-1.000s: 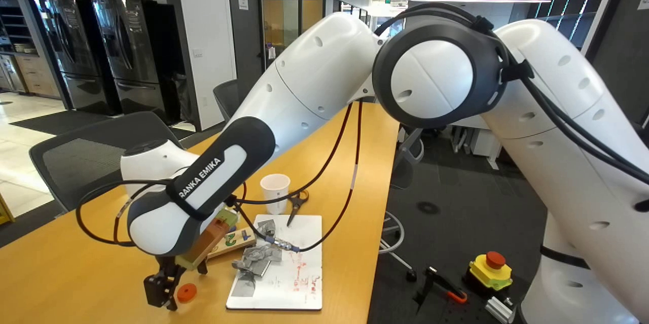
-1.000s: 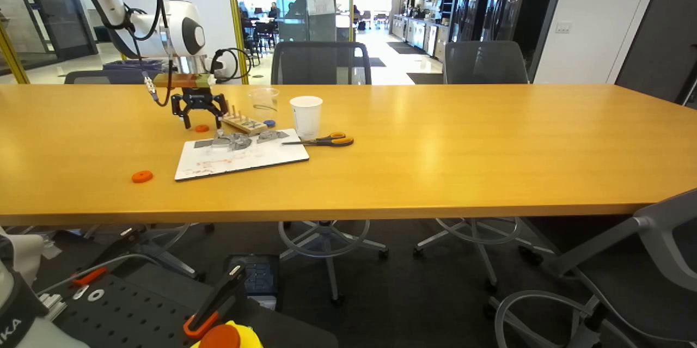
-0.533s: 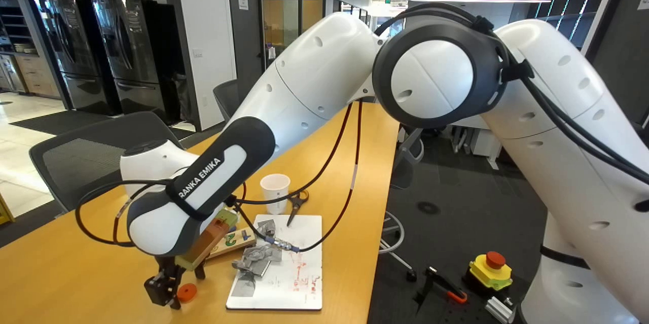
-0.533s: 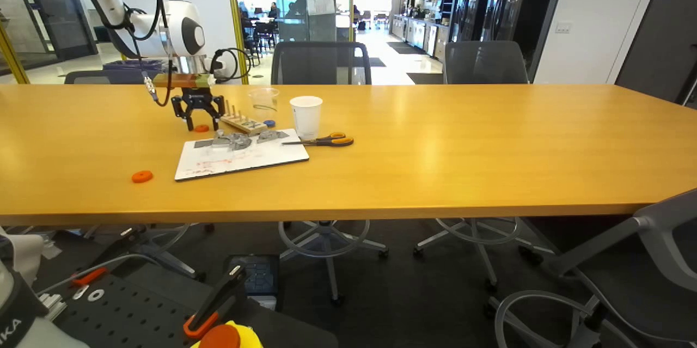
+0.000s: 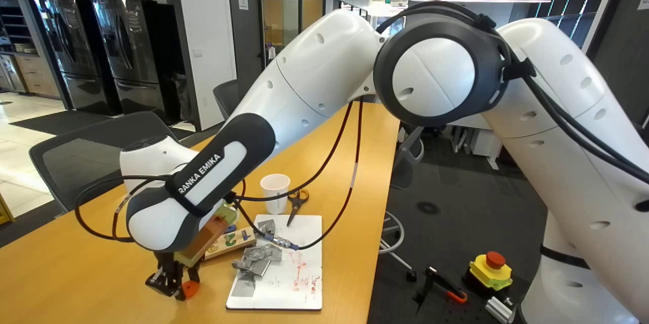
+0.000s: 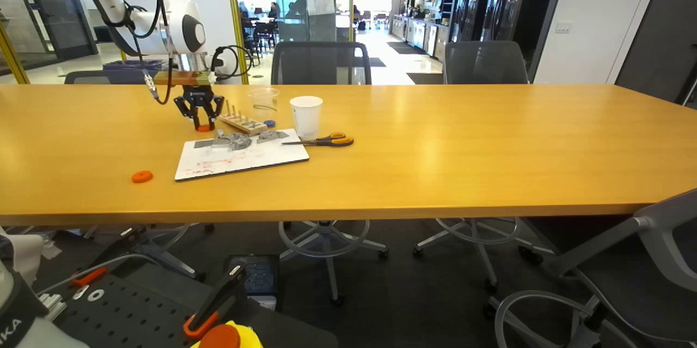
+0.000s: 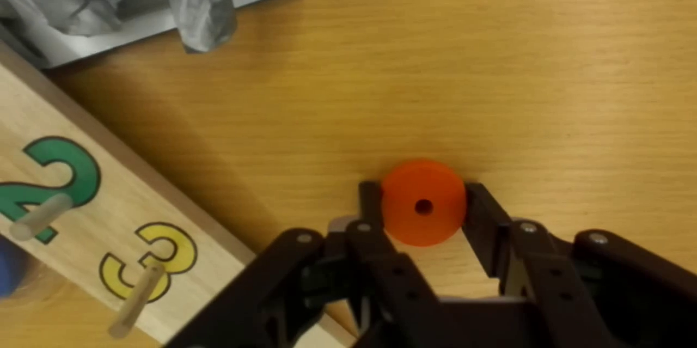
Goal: Put the orange rings inside the white cup, place the blue ring in the clear cup
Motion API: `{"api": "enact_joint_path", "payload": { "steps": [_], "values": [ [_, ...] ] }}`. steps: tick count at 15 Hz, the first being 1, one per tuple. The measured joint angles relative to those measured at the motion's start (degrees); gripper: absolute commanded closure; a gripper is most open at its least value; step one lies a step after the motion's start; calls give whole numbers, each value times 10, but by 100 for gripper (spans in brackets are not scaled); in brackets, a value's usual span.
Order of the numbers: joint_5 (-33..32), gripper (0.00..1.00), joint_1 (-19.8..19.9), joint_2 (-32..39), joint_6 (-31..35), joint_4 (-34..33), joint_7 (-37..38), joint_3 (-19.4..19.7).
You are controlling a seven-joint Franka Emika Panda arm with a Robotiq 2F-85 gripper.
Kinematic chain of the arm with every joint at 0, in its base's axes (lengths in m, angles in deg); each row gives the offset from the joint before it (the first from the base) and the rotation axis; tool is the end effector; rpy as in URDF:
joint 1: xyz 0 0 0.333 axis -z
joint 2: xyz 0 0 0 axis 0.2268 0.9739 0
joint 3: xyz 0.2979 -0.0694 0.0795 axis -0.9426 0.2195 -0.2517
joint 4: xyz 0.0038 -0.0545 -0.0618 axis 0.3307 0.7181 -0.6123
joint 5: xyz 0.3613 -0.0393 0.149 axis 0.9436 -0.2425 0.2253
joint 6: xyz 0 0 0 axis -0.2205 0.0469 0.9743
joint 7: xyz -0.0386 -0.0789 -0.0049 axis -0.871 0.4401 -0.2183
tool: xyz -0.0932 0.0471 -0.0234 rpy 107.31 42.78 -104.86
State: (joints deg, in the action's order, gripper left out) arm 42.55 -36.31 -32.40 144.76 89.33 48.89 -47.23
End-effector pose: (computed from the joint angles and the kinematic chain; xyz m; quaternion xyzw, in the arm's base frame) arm 0.6013 0.3463 0.1926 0.9733 0.2292 -0.0085 0.0061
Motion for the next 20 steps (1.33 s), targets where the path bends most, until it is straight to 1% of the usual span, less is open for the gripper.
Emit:
{"api": "enact_joint_path", "payload": {
  "steps": [4, 9, 14, 17, 20],
  "values": [
    [-1, 83, 9, -26, 0, 10, -5, 6],
    [-1, 83, 51, -122, -11, 62, -19, 13],
    [-3, 83, 94, -207, -6, 113, -3, 51],
    [-14, 83, 114, -228, 5, 133, 23, 74],
    [-26, 83, 132, -229, 19, 151, 45, 91]
  ]
}}
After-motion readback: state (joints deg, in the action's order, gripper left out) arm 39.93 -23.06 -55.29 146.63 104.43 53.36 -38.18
